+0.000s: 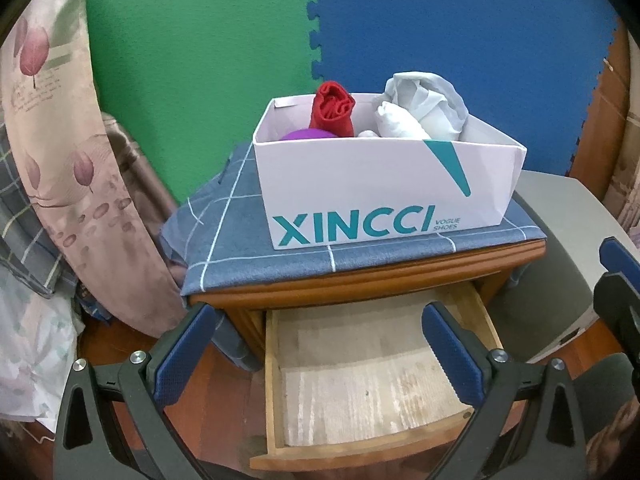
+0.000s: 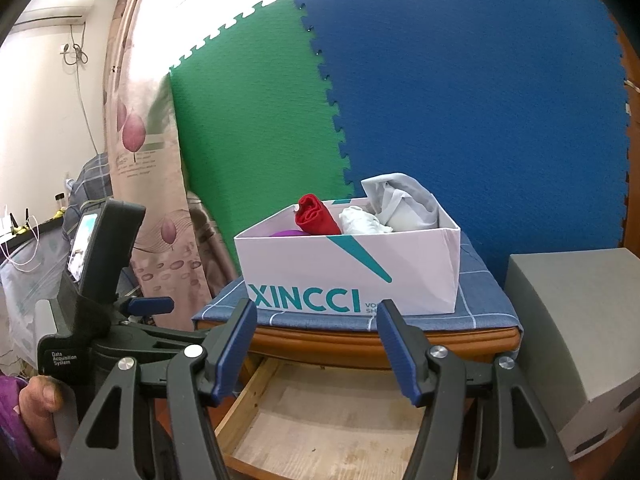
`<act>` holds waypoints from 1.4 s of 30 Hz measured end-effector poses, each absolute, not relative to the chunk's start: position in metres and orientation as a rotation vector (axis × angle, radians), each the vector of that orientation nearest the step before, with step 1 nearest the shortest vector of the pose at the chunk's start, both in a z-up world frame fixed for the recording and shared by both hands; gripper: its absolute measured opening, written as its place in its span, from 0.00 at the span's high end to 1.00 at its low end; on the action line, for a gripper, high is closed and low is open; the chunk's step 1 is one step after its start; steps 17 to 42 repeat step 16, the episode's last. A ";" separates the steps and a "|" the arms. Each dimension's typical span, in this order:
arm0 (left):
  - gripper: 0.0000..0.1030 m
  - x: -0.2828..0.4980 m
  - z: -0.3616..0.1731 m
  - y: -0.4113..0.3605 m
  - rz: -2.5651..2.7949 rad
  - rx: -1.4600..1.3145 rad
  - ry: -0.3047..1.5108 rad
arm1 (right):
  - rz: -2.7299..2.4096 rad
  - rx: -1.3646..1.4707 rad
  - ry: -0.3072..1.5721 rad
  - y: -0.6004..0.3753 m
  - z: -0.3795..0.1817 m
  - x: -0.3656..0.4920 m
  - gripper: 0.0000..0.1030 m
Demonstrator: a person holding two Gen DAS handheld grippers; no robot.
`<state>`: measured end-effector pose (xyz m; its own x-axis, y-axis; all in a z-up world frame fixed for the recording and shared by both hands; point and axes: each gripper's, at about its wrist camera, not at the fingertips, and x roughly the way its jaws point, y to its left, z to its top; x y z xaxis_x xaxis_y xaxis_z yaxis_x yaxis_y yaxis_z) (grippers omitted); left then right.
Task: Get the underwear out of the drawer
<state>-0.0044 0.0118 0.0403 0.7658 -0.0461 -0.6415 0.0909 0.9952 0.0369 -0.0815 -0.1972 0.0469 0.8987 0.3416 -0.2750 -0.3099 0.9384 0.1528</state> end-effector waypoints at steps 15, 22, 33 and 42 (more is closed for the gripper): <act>0.00 -0.023 0.061 0.010 -0.104 0.063 0.566 | 0.344 0.102 0.298 -0.196 0.048 -0.083 0.38; 0.00 -0.022 0.062 0.010 -0.110 0.058 0.574 | 0.343 0.102 0.297 -0.196 0.048 -0.084 0.38; 0.00 -0.022 0.062 0.010 -0.110 0.058 0.574 | 0.343 0.102 0.297 -0.196 0.048 -0.084 0.38; 0.00 -0.022 0.062 0.010 -0.110 0.058 0.574 | 0.343 0.102 0.297 -0.196 0.048 -0.084 0.38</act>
